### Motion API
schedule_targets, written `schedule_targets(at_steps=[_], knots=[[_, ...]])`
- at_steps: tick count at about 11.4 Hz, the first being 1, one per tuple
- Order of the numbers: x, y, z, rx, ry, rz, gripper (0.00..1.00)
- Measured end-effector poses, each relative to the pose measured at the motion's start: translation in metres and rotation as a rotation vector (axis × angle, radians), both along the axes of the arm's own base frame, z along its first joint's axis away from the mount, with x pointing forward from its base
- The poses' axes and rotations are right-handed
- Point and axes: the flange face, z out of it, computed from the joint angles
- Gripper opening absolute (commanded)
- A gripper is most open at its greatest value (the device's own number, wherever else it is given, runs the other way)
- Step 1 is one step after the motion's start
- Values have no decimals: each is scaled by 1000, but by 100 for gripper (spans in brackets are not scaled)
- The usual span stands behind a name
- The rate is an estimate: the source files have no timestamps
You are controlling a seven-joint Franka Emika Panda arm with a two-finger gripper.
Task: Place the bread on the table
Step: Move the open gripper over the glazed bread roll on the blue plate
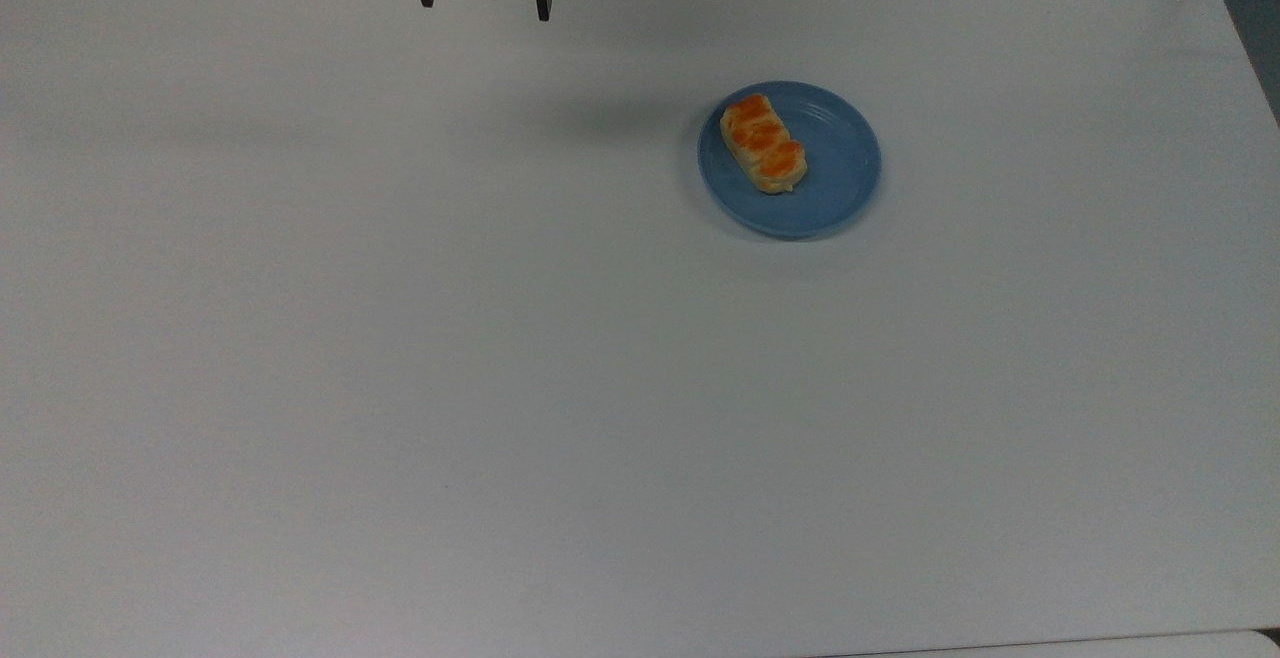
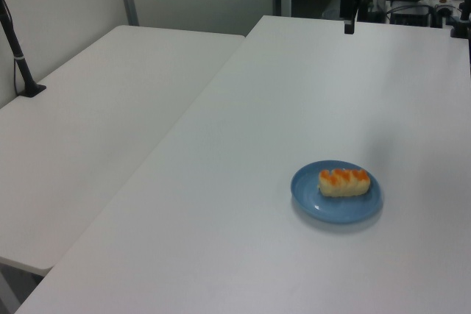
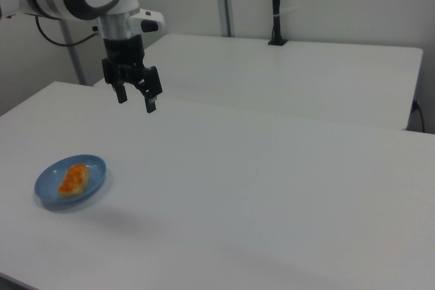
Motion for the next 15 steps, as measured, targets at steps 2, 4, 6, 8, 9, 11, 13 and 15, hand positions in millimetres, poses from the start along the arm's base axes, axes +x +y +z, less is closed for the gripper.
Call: schedule_targets(at_steps=[2,4,6,8,9,11,13,15], knots=[[1,3,1,0,-3,6,100],[1,4,0,0,0,6,100],[1,4,0,0,-1,8,100],[2,5,0,0,-1,11,100],[2,7,0,0,-1,13,100],[2,16,0,2,0,35,100],[2,72,-9,3,15,131,100],[0,138,-29,-2,46,212,100]])
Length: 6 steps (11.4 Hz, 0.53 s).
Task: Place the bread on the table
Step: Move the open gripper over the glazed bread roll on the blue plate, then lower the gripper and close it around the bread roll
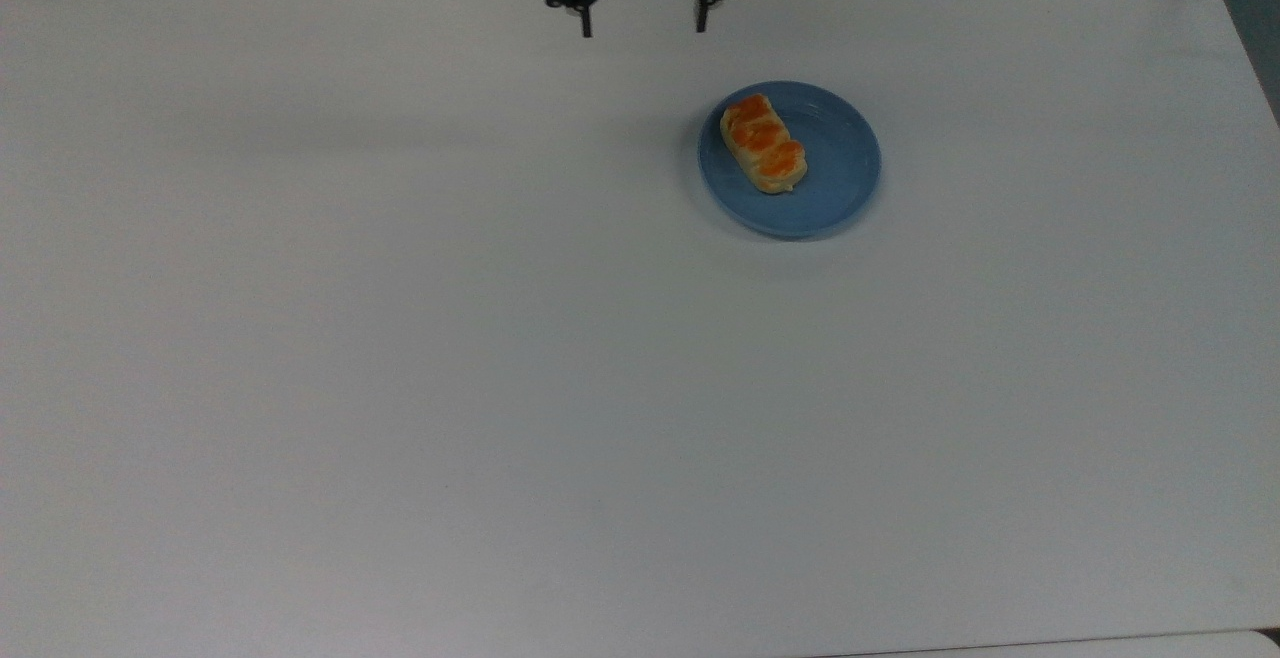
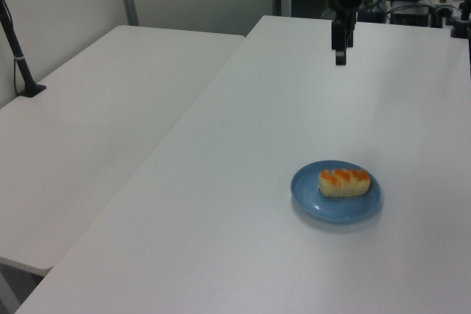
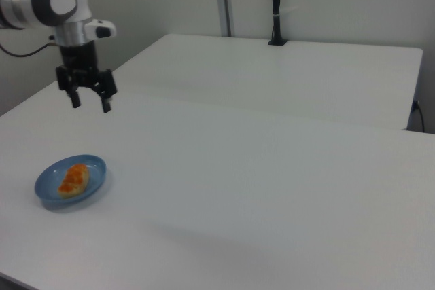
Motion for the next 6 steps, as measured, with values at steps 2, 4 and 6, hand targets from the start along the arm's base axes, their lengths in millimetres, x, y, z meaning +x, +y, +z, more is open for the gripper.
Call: schedule_targets(at_steps=[2,4,6], knots=[[0,56,-23,1,-3,41,100],[0,101,-63,0,5,95,100],[-6,137,-118,-14,49,148,100]])
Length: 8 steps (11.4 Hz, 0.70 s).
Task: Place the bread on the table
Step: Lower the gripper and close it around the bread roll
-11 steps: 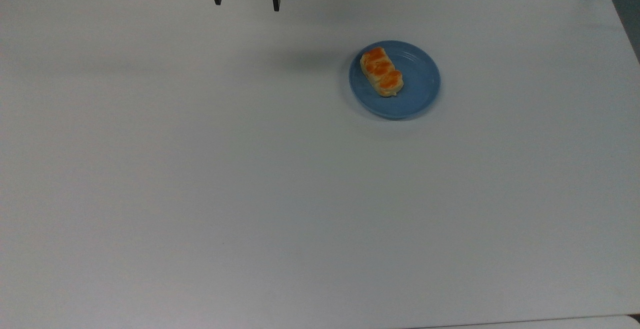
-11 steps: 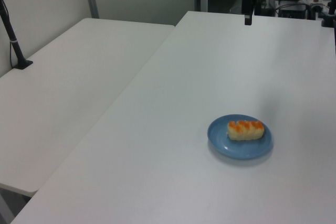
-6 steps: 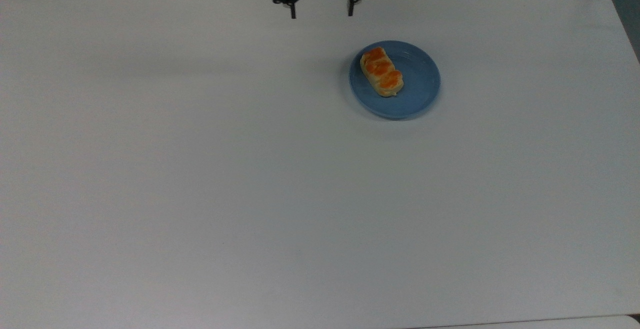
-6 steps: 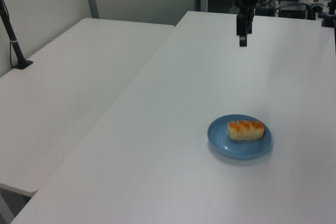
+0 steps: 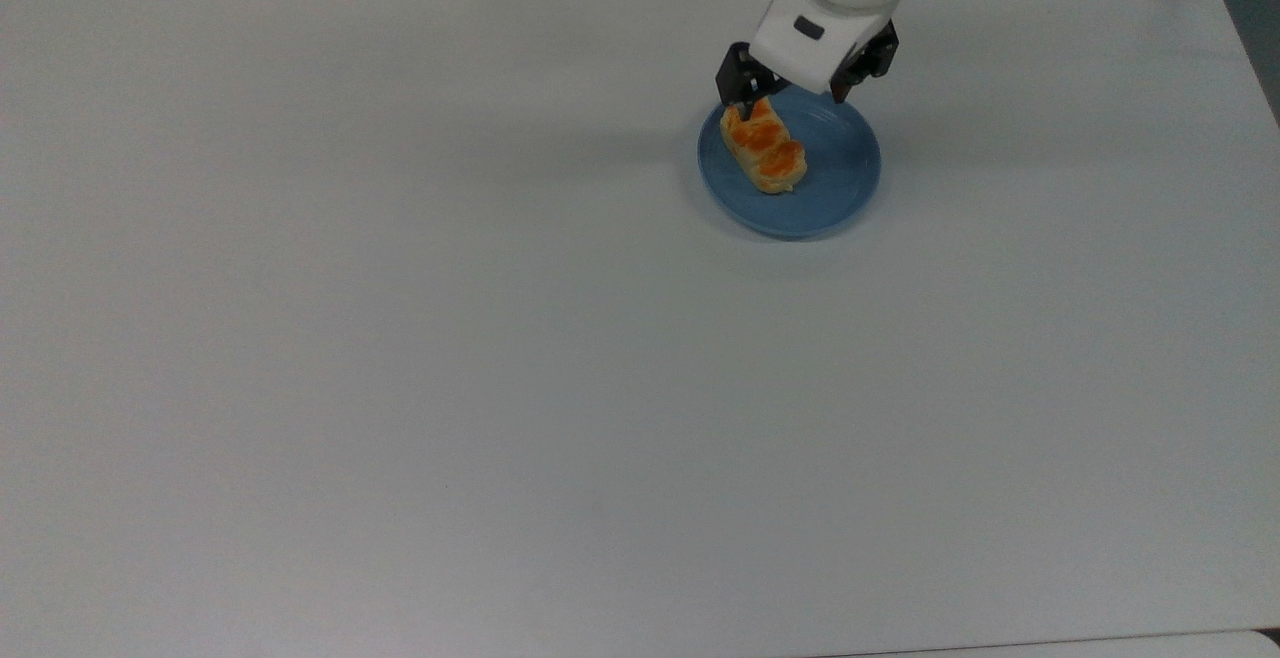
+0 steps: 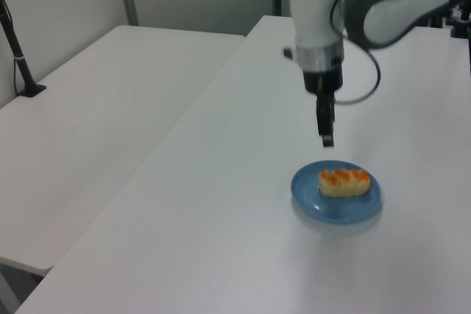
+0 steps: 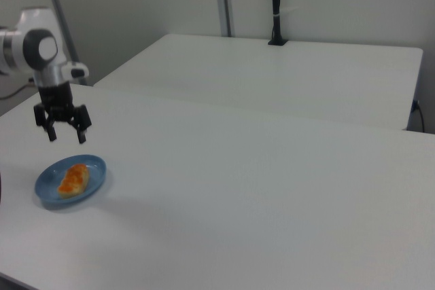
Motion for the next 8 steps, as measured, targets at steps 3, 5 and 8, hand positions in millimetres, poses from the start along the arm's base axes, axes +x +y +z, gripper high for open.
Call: schedule_targets(at_steps=[3,5,8], knots=[[-13,35,-81,-96,4,11,88],[-17,33,-111,-137,29,28,62],[-20,30,-120,-156,33,40,47]])
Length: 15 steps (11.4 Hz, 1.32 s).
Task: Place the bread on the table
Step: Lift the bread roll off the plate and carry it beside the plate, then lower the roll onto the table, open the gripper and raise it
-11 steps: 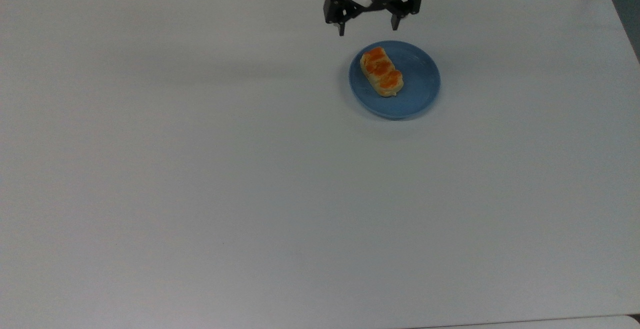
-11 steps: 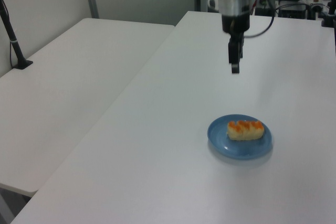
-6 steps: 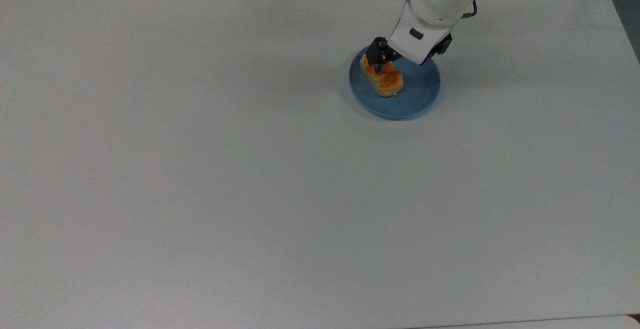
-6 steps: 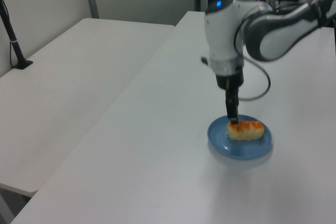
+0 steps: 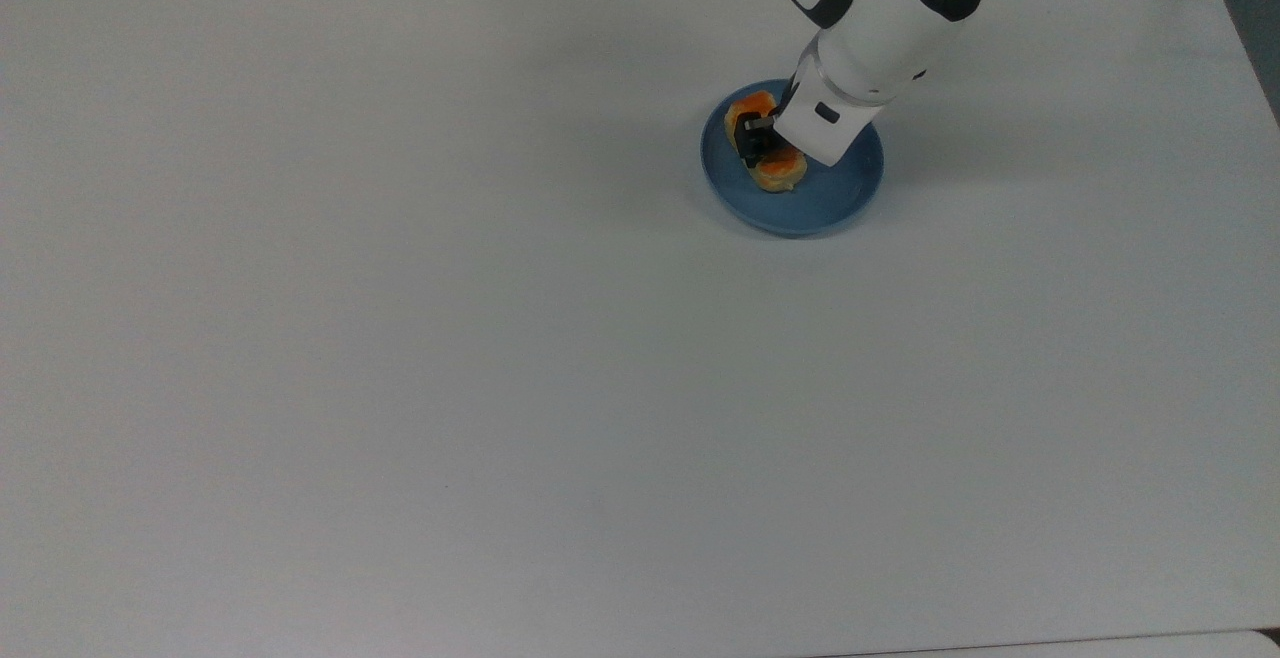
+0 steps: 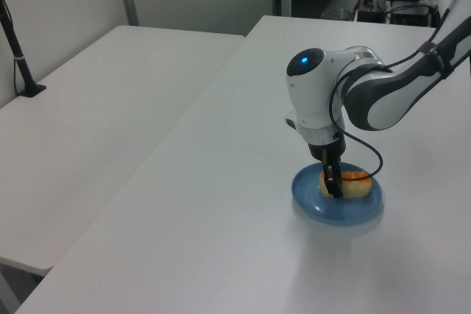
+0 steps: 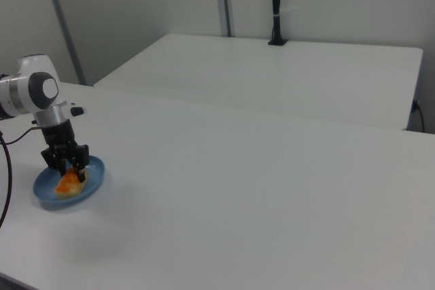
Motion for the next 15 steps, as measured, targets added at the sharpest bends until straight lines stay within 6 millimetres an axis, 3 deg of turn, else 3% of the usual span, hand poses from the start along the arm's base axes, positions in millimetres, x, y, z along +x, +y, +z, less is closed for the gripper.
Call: schedule_targets(at_steps=[2,4,6,7,9,11,13,14,15], knots=[[2,1,12,11,-20,-1,47],[15,-15,50,24,-38,-47,47],[32,-66,90,23,2,-56,47],[39,-100,96,19,34,-53,47],[52,-174,85,13,92,-45,49],[56,-228,66,7,124,-74,51],[60,-250,41,4,121,-98,64],[60,-251,22,-1,128,-93,78],[57,-250,2,-3,131,-88,100]])
